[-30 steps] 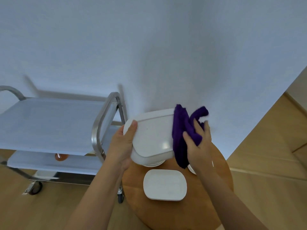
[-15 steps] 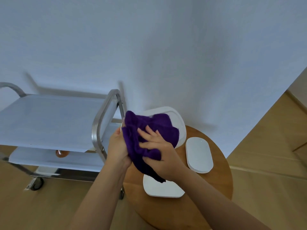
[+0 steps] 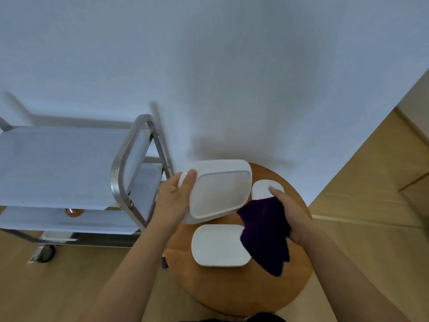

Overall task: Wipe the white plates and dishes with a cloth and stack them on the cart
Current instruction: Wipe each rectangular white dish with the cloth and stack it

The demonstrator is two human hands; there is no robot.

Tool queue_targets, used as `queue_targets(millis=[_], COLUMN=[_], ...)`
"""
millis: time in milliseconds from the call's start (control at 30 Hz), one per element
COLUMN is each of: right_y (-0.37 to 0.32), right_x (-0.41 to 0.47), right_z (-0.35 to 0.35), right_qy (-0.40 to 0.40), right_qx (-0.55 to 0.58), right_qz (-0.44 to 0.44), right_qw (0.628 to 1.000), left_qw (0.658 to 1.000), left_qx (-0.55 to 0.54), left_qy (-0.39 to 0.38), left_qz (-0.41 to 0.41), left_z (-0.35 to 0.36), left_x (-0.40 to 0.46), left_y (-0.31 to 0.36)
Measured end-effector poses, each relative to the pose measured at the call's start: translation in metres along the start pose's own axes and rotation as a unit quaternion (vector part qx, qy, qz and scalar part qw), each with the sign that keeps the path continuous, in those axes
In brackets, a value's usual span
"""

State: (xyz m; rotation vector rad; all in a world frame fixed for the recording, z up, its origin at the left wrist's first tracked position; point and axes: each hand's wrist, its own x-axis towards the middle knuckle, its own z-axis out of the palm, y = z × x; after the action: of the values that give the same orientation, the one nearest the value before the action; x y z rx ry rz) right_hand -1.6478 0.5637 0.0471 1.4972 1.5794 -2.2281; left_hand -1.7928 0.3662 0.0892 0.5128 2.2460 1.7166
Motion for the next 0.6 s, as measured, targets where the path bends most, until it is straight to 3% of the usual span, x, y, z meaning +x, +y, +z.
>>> queue_targets(millis=[67, 133, 233, 300, 333, 400, 467, 600], right_y=[-0.004, -0.007, -0.005, 0.000, 0.003, 0.007, 0.009, 0.008], right_x=[0.012, 0.023, 0.034, 0.043, 0.048, 0.058, 0.070, 0.099], right_z=[-0.011, -0.020, -0.033, -0.045, -0.052, -0.068, -0.085, -0.119], right_qy=[-0.026, -0.049, -0.058, -0.043, -0.032, -0.010, 0.016, 0.035], right_qx=[0.103, 0.118, 0.074, 0.064, 0.068, 0.055, 0.022, -0.051], right_qz=[0.045, 0.083, 0.105, 0.108, 0.108, 0.096, 0.075, 0.047], right_qw=[0.993, 0.988, 0.990, 0.991, 0.991, 0.994, 0.997, 0.997], left_qw=[0.991, 0.961, 0.865, 0.810, 0.806, 0.846, 0.899, 0.914], left_qx=[0.094, 0.161, 0.268, 0.327, 0.332, 0.314, 0.309, 0.339], left_qy=[-0.056, -0.117, -0.176, -0.186, -0.194, -0.228, -0.256, -0.201], left_qz=[0.073, 0.192, 0.387, 0.449, 0.450, 0.367, 0.174, -0.099], left_z=[0.021, 0.043, 0.082, 0.106, 0.115, 0.129, 0.138, 0.159], left_x=[-0.007, -0.017, -0.030, -0.033, -0.032, -0.028, -0.021, -0.004], left_y=[-0.004, -0.006, -0.017, -0.025, -0.029, -0.034, -0.043, -0.076])
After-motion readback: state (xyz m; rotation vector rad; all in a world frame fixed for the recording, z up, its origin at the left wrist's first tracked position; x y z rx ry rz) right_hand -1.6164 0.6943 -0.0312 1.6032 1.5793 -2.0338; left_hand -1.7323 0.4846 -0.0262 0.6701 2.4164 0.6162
